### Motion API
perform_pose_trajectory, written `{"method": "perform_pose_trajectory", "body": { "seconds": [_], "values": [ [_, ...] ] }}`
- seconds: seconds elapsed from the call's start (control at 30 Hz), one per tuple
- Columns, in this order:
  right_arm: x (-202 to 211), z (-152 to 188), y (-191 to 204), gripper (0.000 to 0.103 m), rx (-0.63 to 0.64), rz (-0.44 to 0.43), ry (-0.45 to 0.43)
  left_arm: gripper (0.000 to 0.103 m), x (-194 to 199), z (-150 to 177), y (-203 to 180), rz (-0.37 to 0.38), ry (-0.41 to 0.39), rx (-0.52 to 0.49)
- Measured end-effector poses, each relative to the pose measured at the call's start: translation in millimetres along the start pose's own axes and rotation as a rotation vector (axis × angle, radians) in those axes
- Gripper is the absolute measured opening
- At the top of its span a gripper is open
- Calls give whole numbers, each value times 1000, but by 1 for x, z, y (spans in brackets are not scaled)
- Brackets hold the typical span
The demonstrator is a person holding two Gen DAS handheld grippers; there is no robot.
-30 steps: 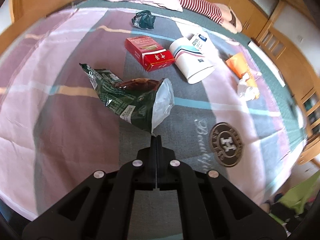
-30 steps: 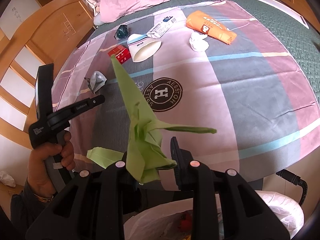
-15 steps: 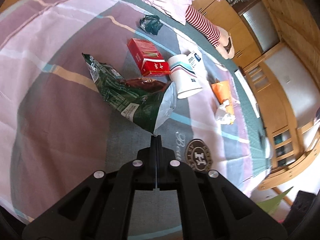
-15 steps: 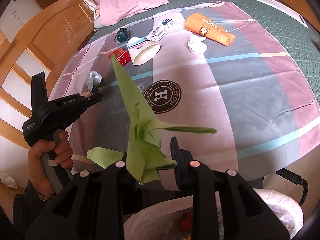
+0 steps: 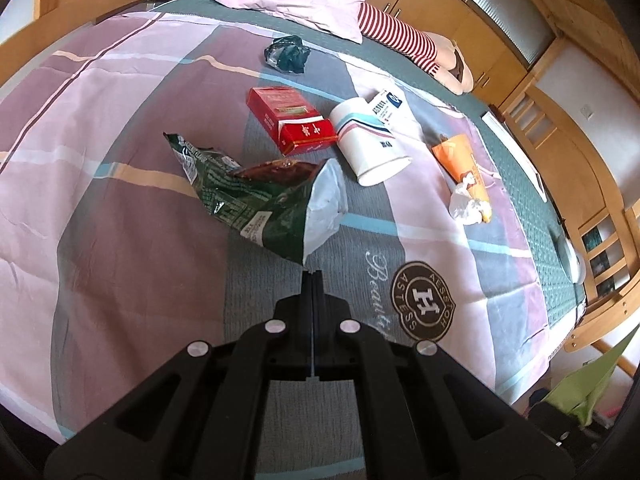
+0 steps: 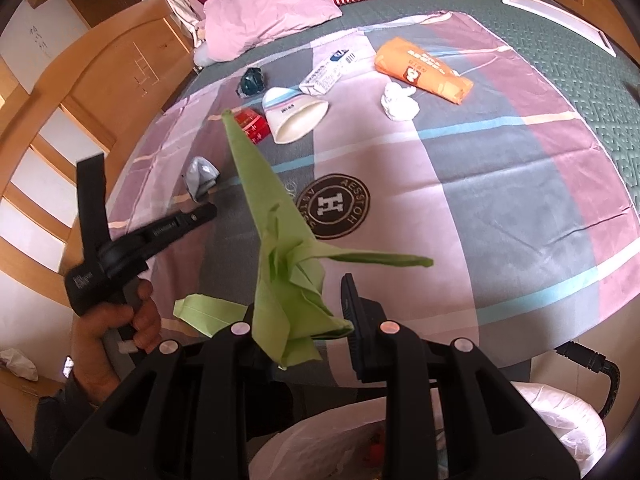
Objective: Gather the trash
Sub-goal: 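Lift the green snack bag with left tool while right tool holds green origami, then drop the green snack bag and green origami into the wastebasket with both tools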
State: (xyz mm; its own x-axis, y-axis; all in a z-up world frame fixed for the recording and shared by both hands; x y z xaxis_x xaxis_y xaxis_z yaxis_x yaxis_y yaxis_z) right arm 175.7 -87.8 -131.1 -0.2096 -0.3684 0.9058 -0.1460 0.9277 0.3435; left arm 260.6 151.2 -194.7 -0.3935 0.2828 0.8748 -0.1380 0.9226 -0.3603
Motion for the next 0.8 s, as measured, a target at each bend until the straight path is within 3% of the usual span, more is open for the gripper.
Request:
{"method": "perform_pose_trajectory", "body": {
  "seconds": [0.27,0.5,0.63,0.8],
  "values": [
    [35,1,18,28,79,-40,-74,1,16,27,-13,-24,-25,-94],
    [81,21,7,28,86,-176,-126,1,31,56,-15,-15,-43,-120],
    [101,43,-4,28,148,-120,-132,1,37,72,-22,-12,-54,-146],
    [104,81,-24,28,188,-57,-78,1,42,90,-33,-4,-63,-180]
  ]
}}
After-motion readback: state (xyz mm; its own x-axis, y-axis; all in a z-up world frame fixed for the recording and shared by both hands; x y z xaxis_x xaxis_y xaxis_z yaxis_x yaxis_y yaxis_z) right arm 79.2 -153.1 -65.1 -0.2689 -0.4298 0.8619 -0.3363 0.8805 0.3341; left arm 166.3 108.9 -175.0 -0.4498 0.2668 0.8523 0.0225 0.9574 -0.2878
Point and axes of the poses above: each gripper's, at about its wrist camera, not at the fingertips, and x roughly against the way its jaws point, y to its left, z to its underside, the point moved 6 cm from there along -x, roughly the way its jaws point, and after that the axes turned 13 degrees about y, right-handed, at the moved point
